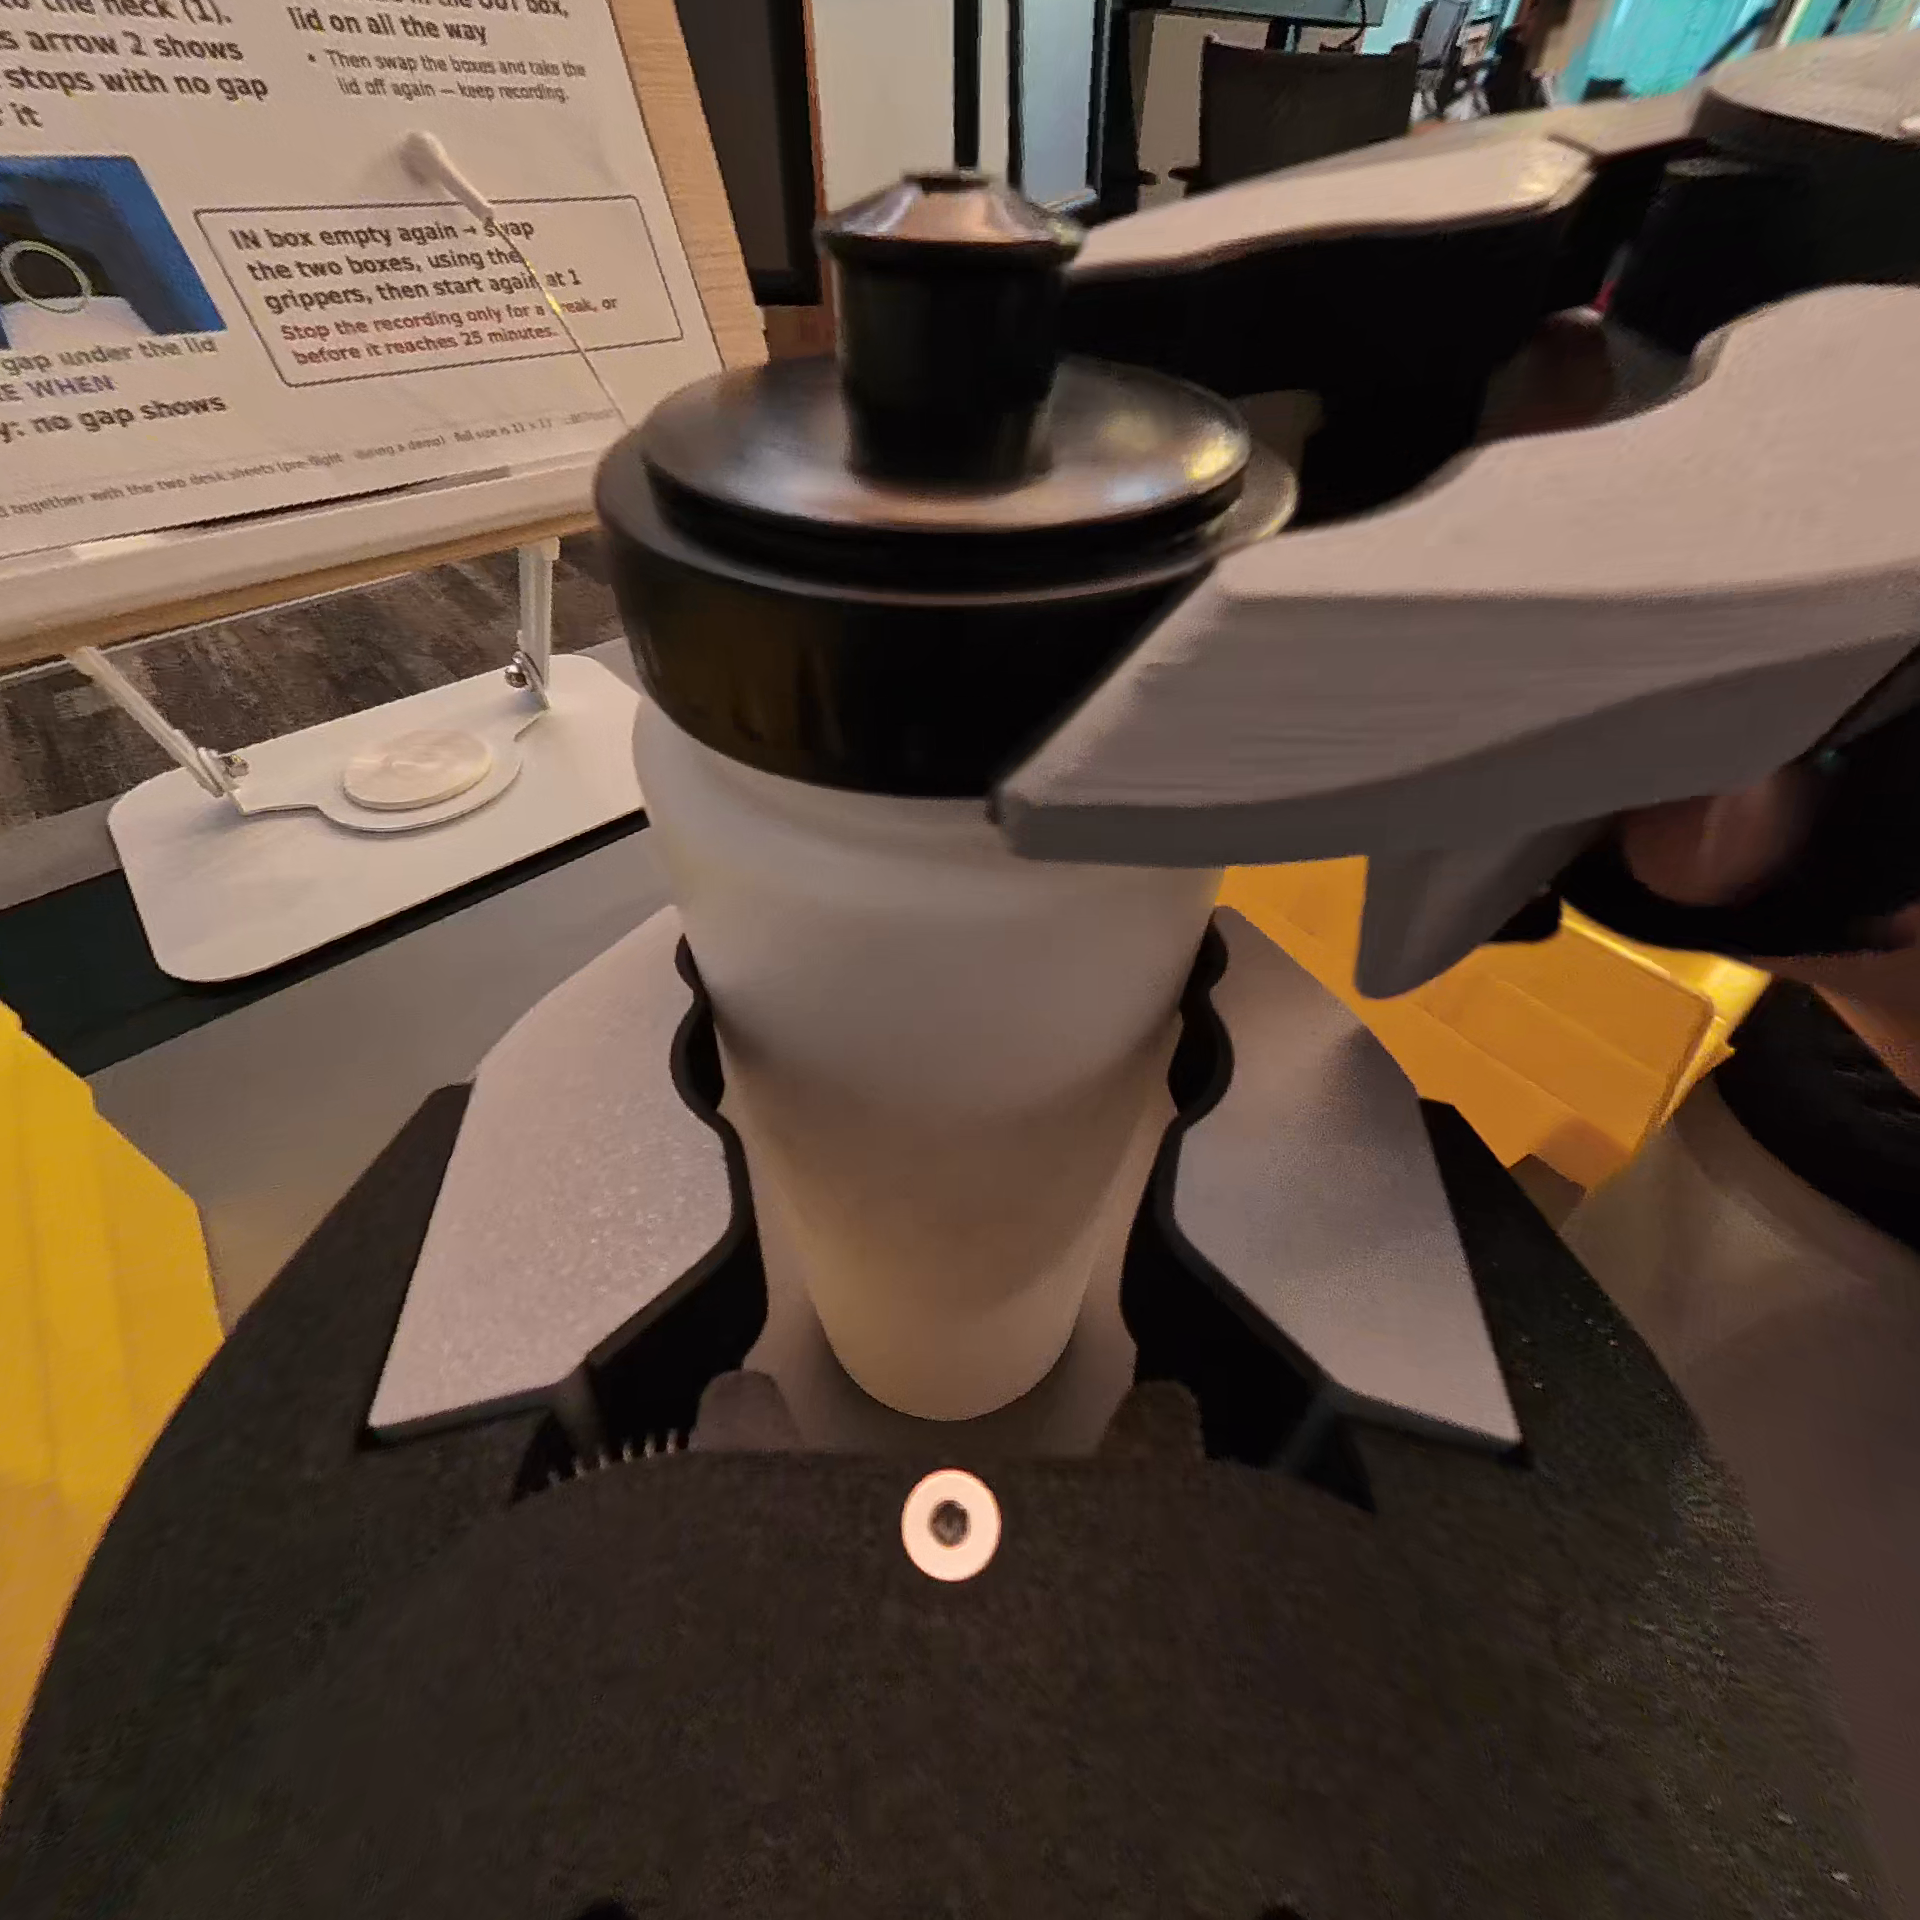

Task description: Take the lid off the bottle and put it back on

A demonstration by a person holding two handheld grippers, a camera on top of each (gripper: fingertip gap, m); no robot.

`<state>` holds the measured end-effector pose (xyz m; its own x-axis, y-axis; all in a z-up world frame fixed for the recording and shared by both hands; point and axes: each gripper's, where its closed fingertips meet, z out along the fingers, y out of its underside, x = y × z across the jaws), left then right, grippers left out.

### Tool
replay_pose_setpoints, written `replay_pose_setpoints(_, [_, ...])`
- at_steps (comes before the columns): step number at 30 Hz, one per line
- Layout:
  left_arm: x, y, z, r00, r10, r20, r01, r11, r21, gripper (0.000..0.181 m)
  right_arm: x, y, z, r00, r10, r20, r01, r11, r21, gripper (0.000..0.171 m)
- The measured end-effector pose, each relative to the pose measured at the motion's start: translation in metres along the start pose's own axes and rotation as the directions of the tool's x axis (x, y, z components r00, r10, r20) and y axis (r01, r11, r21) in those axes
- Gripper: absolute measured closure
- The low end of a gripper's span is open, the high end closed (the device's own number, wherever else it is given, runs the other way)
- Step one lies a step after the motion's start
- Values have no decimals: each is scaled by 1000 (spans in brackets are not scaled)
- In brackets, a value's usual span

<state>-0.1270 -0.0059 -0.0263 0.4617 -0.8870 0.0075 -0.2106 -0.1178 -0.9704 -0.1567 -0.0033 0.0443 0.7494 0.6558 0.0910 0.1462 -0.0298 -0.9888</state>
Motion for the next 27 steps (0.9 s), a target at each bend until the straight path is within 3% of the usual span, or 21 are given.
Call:
replay_pose_setpoints(4, [6, 0, 2, 998, 33, -50, -33, 999, 1, 95, -2, -2, -7, 982, 1, 189, -2, 1000, 6, 94])
replay_pose_setpoints(9, [13, 0, 3, 994, 60, -96, -61, 998, -3, 95, -2, -1, -12, 961, 23, 276, -31, 999, 25, 98])
replay_pose_setpoints(12, [9, 0, 3, 997, 37, -67, -37, 999, -9, 95, -1, -1, -8, 977, 30, 211, -34, 999, 14, 98])
replay_pose_setpoints(18, [2, 1, 0, 1000, 4, 8, -4, 1000, -19, 95, 1, -3, 0, 995, 55, -83, -50, 997, 52, 98])
replay_pose_setpoints(20, [2, 1, 0, 1000, 2, 4, -2, 1000, -20, 95, 1, -3, -1, 995, 48, -90, -45, 998, 34, 98])
replay_pose_setpoints(27, [22, 0, 3, 989, 45, -144, -47, 999, -10, 95, -4, -3, -10, 971, 34, 238, -33, 999, -5, 94])
